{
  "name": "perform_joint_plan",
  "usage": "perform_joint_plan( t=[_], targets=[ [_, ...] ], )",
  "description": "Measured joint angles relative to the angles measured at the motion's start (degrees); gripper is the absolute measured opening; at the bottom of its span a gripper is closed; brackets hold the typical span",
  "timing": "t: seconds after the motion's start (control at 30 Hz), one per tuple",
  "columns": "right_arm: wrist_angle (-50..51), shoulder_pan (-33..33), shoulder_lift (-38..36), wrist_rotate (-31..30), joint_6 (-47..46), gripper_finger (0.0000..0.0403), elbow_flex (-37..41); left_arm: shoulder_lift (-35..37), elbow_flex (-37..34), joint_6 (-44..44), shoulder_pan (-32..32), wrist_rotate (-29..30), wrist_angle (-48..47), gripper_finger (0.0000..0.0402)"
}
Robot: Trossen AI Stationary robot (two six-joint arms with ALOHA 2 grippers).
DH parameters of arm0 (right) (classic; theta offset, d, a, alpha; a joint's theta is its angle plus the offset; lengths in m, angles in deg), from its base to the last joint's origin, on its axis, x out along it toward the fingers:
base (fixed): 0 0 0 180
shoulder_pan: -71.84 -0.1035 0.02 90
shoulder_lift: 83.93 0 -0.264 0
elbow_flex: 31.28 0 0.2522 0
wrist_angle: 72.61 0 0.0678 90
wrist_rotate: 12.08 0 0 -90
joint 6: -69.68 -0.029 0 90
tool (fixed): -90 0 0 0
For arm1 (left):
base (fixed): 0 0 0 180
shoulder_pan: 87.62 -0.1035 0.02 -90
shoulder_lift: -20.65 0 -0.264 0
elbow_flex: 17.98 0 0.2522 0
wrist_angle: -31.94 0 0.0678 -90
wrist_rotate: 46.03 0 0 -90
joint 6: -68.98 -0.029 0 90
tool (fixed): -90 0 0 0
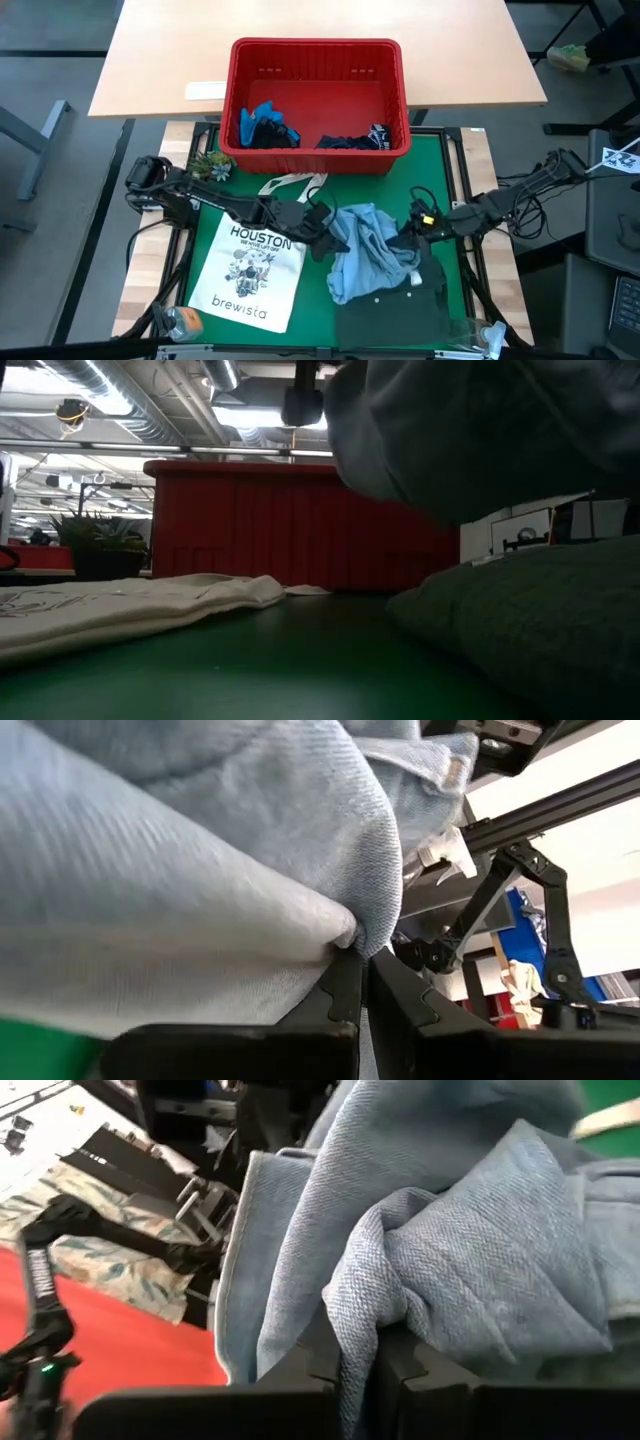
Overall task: Fold Laundry from Bin
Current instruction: Stack the light blue jeans on top of the green t-shirt
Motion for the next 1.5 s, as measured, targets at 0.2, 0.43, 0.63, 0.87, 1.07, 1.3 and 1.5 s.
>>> perform_joint_plan(
  t=[0.2,0.43,0.63,0.87,1.07,1.3,1.5],
  targets=[
    [1.0,-7.5,0.9,-5.8,-5.0,0.0016,-1.3,0.0,0.0,0.4,2.9,5.3,0.7,0.0000],
    [1.2,-15.0,3.0,-11.2,-11.0,0.0018,-1.3,0.0,0.0,1.9,6.4,11.7,1.1,0.0000],
    [0.3,-19.5,4.5,-14.2,-12.7,0.0014,-1.6,-0.1,0.0,3.6,8.9,16.7,1.1,0.0000],
    [0.6,-22.2,6.4,-14.9,-12.3,0.0014,-3.7,-2.9,0.1,6.3,11.9,21.4,4.5,0.0000],
    [0.7,-25.4,9.0,-14.7,-13.1,0.0016,-4.7,-9.8,7.3,6.4,13.3,19.1,4.6,0.0000],
    [0.8,-31.6,12.1,-16.6,-14.3,0.0014,-8.1,-17.9,19.2,6.1,14.5,12.6,1.4,0.0000],
    [12.0,-35.3,14.8,-17.1,-19.1,0.0014,-12.2,-21.6,22.0,9.0,14.9,9.4,-4.6,0.0000]
  ],
)
